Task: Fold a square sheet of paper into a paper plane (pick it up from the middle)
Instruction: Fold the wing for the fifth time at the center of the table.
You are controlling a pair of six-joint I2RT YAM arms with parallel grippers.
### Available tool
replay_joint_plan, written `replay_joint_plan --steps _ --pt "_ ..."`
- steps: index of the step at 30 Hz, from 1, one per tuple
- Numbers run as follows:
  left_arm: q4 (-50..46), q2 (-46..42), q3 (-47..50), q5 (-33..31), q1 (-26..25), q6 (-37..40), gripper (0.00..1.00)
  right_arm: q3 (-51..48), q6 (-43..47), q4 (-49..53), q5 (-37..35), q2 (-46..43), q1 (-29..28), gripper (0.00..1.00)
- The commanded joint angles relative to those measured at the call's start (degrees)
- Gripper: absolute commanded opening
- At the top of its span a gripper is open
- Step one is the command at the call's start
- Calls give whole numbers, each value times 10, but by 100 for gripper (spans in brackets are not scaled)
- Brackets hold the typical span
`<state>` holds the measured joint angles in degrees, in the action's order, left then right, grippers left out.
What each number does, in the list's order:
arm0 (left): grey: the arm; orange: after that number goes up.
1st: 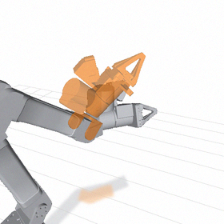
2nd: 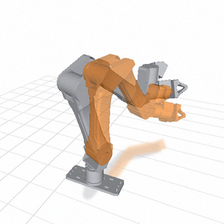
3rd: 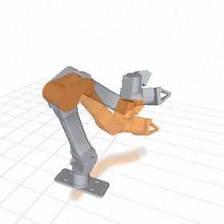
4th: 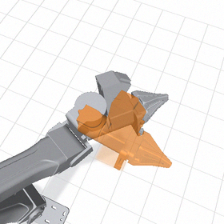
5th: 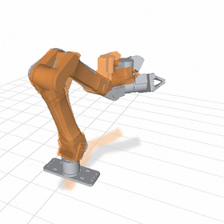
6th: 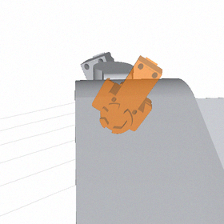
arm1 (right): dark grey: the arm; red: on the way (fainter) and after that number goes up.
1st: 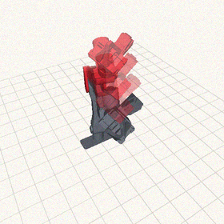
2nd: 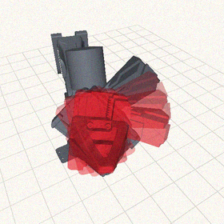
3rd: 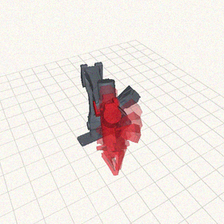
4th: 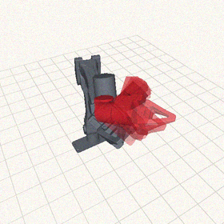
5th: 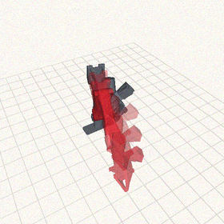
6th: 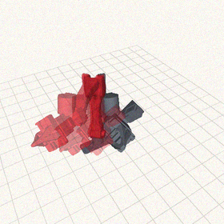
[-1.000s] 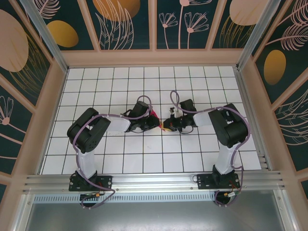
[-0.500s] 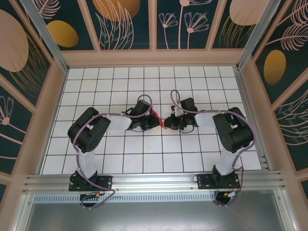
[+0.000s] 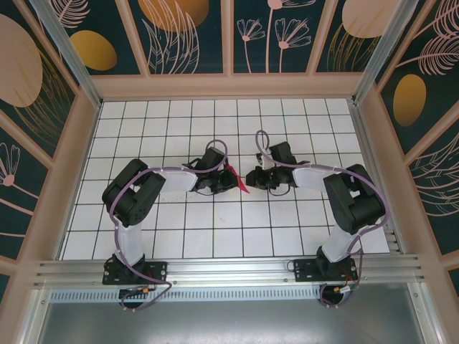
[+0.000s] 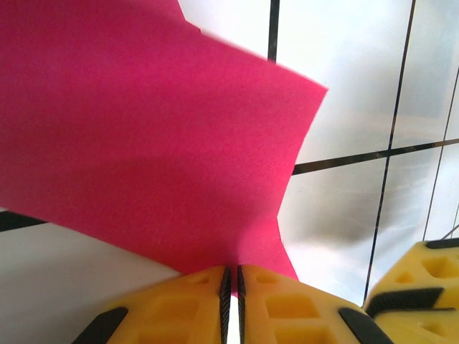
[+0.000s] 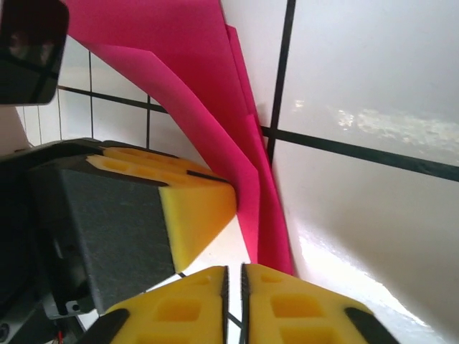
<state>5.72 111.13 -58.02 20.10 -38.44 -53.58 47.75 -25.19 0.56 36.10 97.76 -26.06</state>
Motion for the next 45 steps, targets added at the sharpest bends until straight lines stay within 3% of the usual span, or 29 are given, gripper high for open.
replay_joint_plan --steps 1,12,29,38,45 --pt "-47 32 -2 -59 5 14 15 23 15 14 17 5 -13 12" --pt "-54 33 -10 -62 5 12 15 34 27 29 30 55 -22 6" --pt "-77 34 -34 -74 5 22 16 29 38 62 -24 82 -20 5" --pt "58 -20 -10 -9 5 37 19 25 31 48 6 84 -17 4" --pt "41 16 -20 -27 5 35 17 19 25 38 26 75 -14 4"
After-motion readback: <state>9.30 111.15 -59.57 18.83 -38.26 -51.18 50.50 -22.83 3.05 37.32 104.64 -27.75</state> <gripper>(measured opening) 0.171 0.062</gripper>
